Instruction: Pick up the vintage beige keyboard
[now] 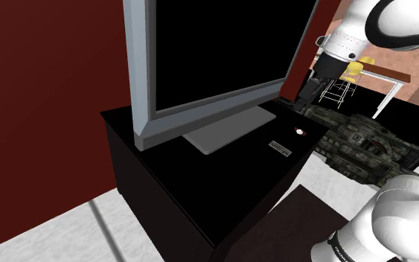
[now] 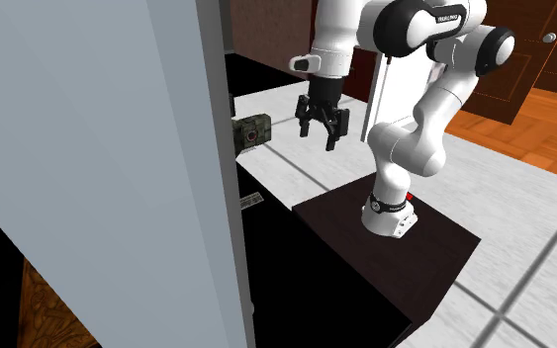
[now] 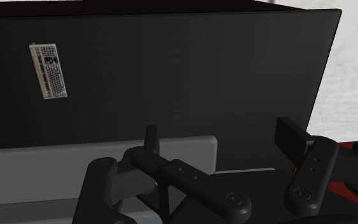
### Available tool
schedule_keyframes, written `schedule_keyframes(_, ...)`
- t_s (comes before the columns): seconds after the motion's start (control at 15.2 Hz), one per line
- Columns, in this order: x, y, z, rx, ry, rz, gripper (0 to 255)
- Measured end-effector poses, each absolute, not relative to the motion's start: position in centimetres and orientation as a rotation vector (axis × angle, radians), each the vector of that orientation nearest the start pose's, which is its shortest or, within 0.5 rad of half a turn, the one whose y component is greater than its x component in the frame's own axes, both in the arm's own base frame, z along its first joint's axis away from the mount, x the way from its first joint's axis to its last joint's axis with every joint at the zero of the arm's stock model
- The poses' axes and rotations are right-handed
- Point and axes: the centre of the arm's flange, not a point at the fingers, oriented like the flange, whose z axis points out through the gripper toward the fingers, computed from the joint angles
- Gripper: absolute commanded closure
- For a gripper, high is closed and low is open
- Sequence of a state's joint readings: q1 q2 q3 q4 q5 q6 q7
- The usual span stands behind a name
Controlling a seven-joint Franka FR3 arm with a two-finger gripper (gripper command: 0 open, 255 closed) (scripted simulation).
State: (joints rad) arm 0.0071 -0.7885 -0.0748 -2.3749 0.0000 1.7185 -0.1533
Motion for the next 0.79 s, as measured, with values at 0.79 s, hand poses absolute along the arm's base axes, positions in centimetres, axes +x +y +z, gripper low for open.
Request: schedule_keyframes(0.79, 35.4, -11.5, 50.2, -3.081, -0.143, -0.183, 0)
